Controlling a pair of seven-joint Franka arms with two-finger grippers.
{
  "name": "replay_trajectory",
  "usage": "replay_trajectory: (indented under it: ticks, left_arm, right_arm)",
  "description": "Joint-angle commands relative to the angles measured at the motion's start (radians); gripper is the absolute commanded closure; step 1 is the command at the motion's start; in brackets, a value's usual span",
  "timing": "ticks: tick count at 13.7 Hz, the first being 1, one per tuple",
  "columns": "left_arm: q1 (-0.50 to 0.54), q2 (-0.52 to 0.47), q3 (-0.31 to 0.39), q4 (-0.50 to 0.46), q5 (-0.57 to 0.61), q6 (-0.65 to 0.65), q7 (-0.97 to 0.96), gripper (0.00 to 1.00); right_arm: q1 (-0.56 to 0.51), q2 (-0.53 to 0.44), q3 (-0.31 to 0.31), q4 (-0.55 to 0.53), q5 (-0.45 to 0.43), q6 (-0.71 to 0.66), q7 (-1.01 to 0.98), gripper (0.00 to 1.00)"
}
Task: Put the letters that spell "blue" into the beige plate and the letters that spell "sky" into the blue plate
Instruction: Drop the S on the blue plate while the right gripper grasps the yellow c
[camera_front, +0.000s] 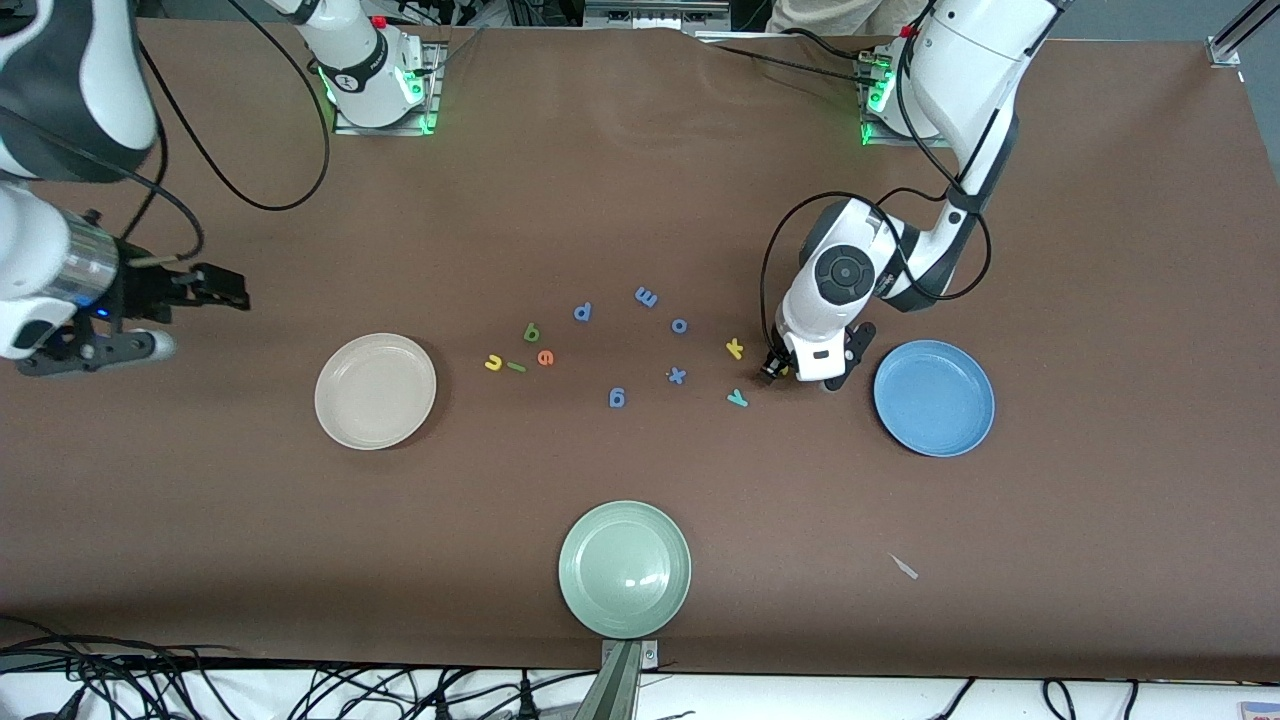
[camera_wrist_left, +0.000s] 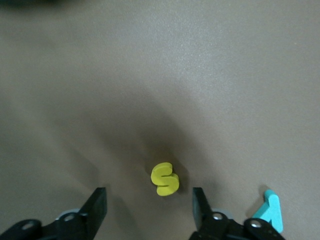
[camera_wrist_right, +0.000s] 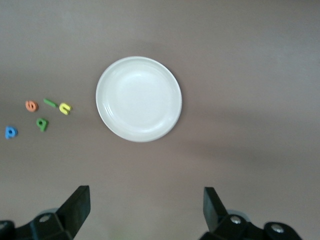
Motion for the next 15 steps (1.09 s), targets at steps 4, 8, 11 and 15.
replay_trajectory:
  ticks: [4,8,11,15]
  left_arm:
    - [0.003,0.016,0.011,0.017,0.026,0.039,-0.027,0.51]
    - [0.002,0.036,0.013,0.017,0.026,0.061,-0.027,0.66]
    - [0.003,0.034,0.016,0.02,0.026,0.059,-0.025,1.0]
    - [0.011,-0.012,0.02,0.031,0.04,-0.003,-0.011,1.0]
  right_arm:
    - [0.024,0.075,0.182,-0.238,0.002,0.432,0.302,0.0]
    - [0.034,0.178,0.263,-0.249,-0.059,0.583,0.521,0.0]
    - [0.063,0.27,0.265,-0.257,-0.062,0.68,0.65,0.0]
    - [0.117,0.345,0.265,-0.26,-0.114,0.781,0.767,0.01]
